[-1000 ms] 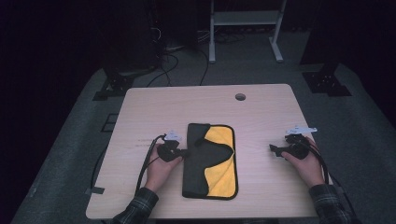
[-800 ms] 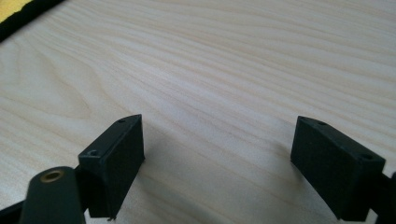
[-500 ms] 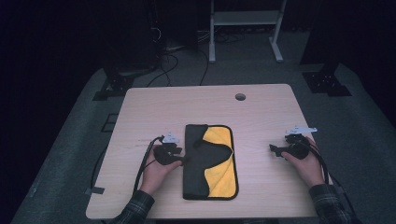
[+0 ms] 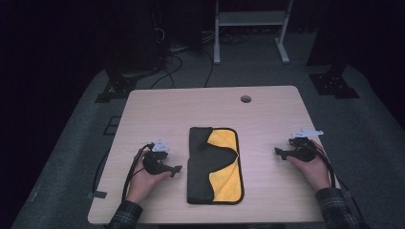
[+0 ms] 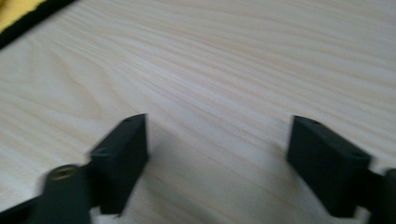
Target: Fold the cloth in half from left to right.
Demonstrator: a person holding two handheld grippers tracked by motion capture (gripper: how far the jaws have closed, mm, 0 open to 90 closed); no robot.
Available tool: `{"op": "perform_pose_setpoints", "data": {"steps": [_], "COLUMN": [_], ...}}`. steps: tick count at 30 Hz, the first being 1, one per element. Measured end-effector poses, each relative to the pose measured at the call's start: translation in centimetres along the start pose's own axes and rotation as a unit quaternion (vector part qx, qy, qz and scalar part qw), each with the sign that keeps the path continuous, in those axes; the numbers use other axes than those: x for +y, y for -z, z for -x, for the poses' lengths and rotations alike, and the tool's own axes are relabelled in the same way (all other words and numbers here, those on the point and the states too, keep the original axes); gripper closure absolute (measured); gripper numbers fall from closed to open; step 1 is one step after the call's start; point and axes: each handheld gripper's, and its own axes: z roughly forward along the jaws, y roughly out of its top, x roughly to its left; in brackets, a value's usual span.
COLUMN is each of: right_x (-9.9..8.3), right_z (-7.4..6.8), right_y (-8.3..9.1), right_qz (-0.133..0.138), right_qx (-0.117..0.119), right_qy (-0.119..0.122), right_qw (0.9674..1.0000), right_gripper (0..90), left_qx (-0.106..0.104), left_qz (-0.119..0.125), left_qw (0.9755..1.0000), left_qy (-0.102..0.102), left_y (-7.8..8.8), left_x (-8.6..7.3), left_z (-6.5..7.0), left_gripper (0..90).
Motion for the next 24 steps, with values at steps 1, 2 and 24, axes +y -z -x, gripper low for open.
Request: {"op": "perform_pose_setpoints", "data": {"steps": [1,2,24], "right_x": [0.0,0.2,4.3], "right_z": [0.0,-0.3,-5.4], "right_y": [0.0,0.1,-0.4], "right_qz": [0.000,-0.002,0.024], "right_qx": [0.000,0.001,0.112], "right_qy": [0.000,0.008,0.052], "right_qw": [1.0000,1.0000,0.9920], "right_gripper": [26.9,32.4,53.7], "left_qx": [0.000,0.000,0.016], "left_qz": [0.000,0.000,0.025], "left_qw": [1.0000,1.0000,0.9993], "left_qy": [0.000,-0.004,-0.021], "left_y": [0.0,0.0,-0.2], "left_x": [0.0,-0.2,-1.4], "left_z": [0.0,-0.2,-0.7], "left_gripper": [14.5,11.9,0.0]}}
